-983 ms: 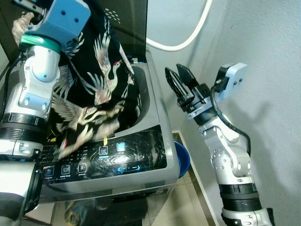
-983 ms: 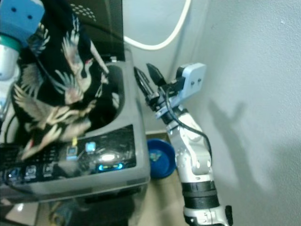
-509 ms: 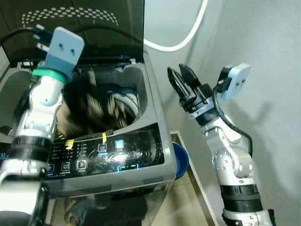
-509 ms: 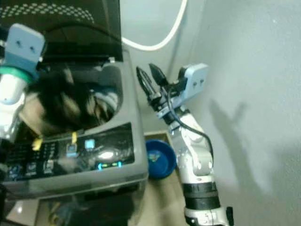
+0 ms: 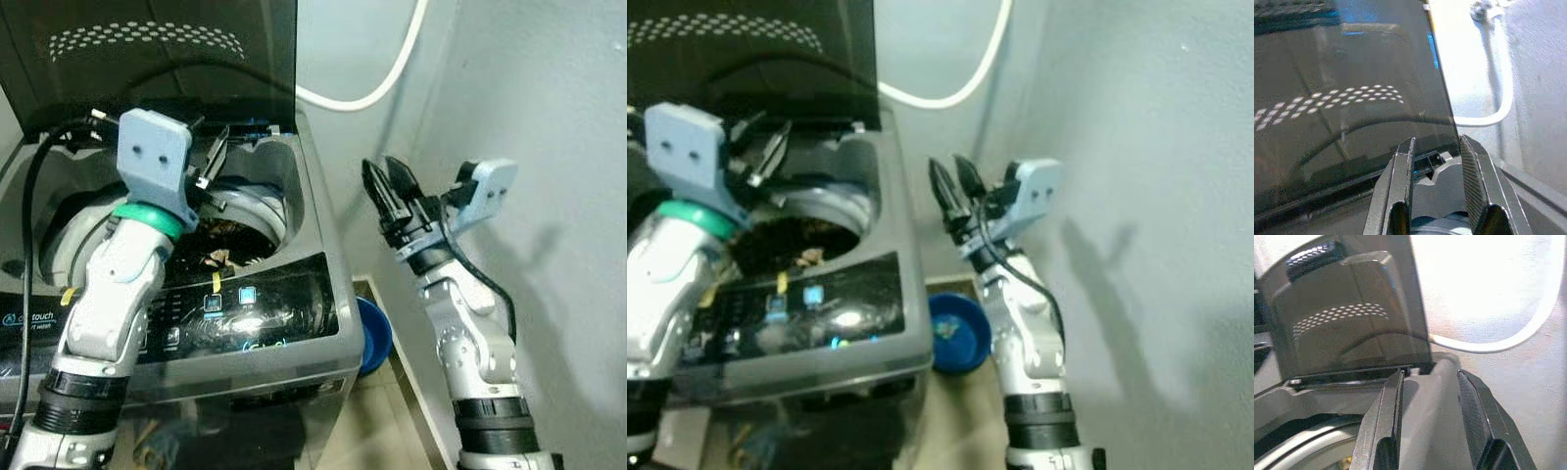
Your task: Clothes washing
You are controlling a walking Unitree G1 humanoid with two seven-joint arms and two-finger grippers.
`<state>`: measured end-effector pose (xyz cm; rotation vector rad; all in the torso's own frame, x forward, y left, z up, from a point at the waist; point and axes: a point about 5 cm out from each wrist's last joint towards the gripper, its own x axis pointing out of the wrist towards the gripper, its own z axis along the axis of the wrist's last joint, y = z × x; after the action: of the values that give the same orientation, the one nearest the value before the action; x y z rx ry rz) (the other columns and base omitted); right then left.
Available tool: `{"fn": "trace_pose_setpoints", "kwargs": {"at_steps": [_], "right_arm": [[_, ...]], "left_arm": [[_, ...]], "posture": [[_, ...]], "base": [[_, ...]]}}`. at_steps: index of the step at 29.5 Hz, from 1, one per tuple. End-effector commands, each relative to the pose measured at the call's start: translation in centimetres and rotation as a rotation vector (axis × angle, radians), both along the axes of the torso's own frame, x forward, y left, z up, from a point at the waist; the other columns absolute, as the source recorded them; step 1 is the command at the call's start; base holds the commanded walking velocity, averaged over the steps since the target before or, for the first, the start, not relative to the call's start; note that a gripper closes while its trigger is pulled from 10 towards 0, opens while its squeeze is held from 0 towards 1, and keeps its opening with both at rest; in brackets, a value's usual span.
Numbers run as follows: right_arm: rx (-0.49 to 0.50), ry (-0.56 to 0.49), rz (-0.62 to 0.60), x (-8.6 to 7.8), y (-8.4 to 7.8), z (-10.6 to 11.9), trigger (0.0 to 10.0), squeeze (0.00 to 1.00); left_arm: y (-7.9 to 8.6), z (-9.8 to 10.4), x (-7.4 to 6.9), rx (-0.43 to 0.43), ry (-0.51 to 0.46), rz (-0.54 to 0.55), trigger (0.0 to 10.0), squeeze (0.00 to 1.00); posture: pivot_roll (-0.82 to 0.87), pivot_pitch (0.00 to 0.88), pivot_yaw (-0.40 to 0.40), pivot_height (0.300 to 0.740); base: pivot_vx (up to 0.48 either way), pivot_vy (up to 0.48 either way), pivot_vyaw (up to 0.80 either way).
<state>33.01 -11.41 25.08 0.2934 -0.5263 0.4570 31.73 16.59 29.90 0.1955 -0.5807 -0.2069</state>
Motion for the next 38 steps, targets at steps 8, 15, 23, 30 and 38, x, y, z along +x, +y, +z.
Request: {"fn": "trace_pose_setpoints", "kwargs": {"at_steps": [8,15,23,30,38], "right_arm": [[0.005,0.029,-0.030,0.2,0.4,-1.1,10.0,0.00],[0.002,0.023,-0.036,0.3,0.4,-1.2,10.0,0.00],[0.001,0.026,-0.042,0.2,0.4,-1.4,10.0,0.00],[0.002,0.027,-0.046,0.2,0.3,-1.5,10.0,0.00],[0.002,0.028,-0.048,0.2,0.3,-1.5,10.0,0.00]], "left_arm": [[1.6,-0.1,-0.7,-0.059,0.046,0.086,10.0,0.00],[1.9,0.2,-0.7,-0.060,0.050,0.114,10.0,0.00],[2.0,0.4,-0.7,-0.054,0.057,0.127,10.0,0.00],[2.2,0.4,-0.6,-0.052,0.065,0.139,10.0,0.00],[2.3,0.5,-0.5,-0.049,0.067,0.144,10.0,0.00]], "posture": [[0.10,0.074,0.012,0.740],[0.09,0.071,0.017,0.740],[0.09,0.074,0.022,0.740],[0.09,0.077,0.025,0.740],[0.09,0.078,0.027,0.740]], "base": [[0.000,0.000,0.00],[-0.194,0.000,0.00],[-0.309,0.000,0.00],[-0.328,0.000,0.00],[-0.337,0.000,0.00]]}}
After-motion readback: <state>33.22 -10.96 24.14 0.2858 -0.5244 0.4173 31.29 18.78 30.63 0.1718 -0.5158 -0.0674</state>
